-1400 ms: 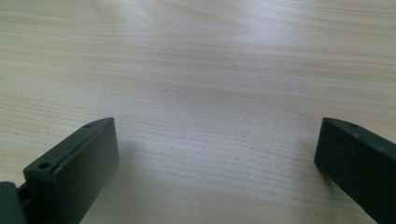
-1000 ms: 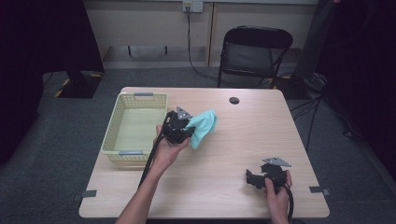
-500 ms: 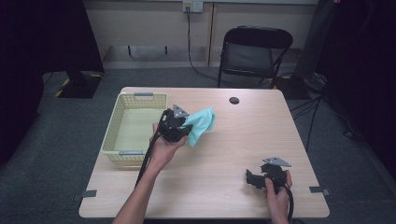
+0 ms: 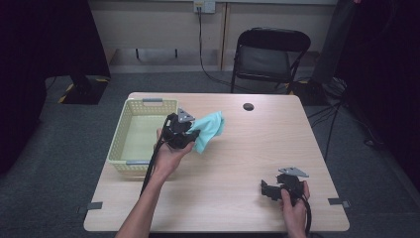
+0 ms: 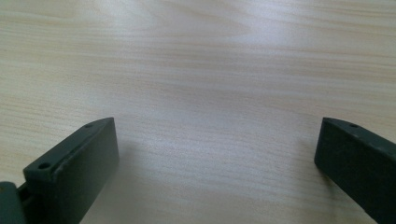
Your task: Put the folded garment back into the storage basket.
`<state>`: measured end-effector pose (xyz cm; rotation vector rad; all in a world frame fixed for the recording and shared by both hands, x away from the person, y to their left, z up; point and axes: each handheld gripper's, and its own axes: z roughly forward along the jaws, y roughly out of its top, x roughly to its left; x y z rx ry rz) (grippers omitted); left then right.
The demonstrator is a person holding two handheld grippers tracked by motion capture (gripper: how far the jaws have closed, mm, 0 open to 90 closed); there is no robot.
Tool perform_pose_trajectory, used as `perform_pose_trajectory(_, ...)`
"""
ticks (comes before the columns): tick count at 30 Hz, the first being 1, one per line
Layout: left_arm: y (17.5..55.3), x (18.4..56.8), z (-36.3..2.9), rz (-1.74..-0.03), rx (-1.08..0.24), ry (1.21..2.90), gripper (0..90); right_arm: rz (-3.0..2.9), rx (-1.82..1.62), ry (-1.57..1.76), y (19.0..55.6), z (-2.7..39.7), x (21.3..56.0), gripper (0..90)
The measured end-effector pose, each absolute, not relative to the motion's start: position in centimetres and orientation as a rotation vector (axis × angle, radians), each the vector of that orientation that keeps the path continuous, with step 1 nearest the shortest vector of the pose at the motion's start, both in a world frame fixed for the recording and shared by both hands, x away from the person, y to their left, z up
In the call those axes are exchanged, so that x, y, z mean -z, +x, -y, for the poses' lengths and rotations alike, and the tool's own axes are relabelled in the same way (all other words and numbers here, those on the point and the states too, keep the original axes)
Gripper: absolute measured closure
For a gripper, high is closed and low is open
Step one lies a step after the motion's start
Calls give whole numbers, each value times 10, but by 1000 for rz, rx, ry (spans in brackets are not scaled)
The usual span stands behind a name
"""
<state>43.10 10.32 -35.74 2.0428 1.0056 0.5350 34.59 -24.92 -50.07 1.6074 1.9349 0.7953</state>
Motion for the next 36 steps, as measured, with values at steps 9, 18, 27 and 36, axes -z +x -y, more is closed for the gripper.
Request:
perform_pose_trajectory(9, 430, 353, -114, -1018, -533, 2025, 789, -1935, -795, 1607, 346, 249, 501, 0)
perform_pose_trajectory(18, 428, 346, -126, -1027, -549, 2002, 789, -1935, -795, 1608, 346, 249, 501, 0)
perform_pose_trajectory(27, 429, 342, -137, -1040, -556, 1996, 789, -1935, -796, 1607, 346, 249, 501, 0)
perform_pose_trajectory(36, 426, 339, -150, -1053, -576, 1984, 789, -1935, -796, 1608, 346, 249, 501, 0)
